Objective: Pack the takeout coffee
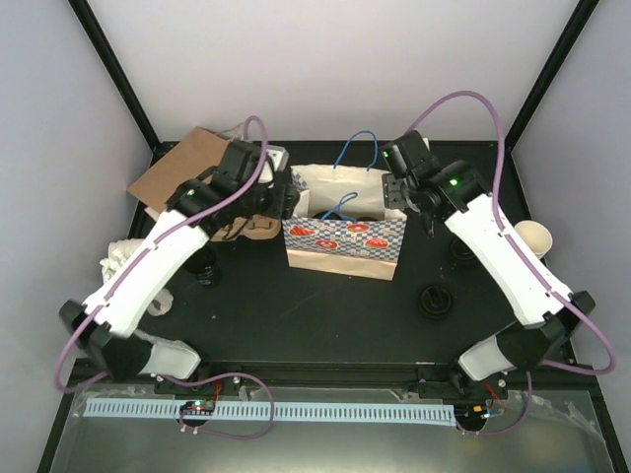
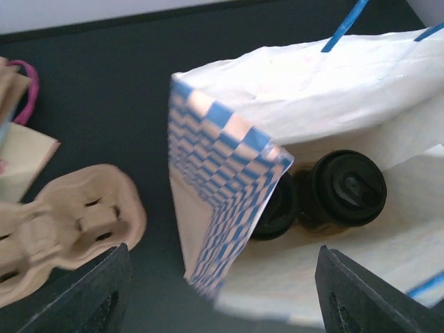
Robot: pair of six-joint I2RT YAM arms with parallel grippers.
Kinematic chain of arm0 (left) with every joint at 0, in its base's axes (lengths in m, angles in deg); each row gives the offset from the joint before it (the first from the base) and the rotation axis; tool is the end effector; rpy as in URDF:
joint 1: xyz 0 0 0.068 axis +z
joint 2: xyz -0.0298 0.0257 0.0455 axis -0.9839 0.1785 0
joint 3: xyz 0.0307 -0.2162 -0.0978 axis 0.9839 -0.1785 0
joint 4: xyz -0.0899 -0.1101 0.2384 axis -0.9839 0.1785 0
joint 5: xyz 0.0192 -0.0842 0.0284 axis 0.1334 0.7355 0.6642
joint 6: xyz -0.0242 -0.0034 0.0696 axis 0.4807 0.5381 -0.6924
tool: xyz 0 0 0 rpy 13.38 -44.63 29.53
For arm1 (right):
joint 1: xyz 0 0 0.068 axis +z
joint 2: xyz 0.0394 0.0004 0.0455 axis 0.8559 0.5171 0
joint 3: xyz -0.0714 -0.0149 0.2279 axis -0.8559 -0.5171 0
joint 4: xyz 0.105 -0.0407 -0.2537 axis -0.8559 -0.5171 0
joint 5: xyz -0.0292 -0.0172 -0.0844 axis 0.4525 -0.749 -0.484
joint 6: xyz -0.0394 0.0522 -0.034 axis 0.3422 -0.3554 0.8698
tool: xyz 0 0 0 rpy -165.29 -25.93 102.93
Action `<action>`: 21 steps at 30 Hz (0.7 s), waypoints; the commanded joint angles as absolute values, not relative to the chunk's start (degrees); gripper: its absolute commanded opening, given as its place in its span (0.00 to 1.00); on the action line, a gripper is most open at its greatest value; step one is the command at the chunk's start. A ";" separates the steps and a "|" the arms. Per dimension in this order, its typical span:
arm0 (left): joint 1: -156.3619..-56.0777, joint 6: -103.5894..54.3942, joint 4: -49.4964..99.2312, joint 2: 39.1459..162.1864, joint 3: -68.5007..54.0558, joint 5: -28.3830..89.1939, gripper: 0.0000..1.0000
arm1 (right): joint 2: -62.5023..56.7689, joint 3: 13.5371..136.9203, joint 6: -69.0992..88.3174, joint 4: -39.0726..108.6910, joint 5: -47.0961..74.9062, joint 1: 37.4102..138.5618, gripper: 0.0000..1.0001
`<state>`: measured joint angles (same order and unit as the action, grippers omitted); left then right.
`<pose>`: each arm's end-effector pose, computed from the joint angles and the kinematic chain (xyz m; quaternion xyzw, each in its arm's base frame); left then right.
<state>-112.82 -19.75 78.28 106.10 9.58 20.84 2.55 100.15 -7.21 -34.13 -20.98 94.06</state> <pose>0.2800 -0.1809 0.3434 0.1287 0.9085 -0.1570 0.3652 0.2767 0.1607 0.3581 -0.0240 0.9304 -0.0543 0.3617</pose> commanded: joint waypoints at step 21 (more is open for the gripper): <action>-92.32 -5.91 99.54 68.34 -4.11 -6.99 0.65 | -36.90 60.05 -6.36 -13.91 -2.67 93.66 0.76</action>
<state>-93.96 -10.03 94.02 69.07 -5.15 0.36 -34.02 62.82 -5.47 -18.72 -7.21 93.84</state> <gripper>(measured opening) 0.682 0.763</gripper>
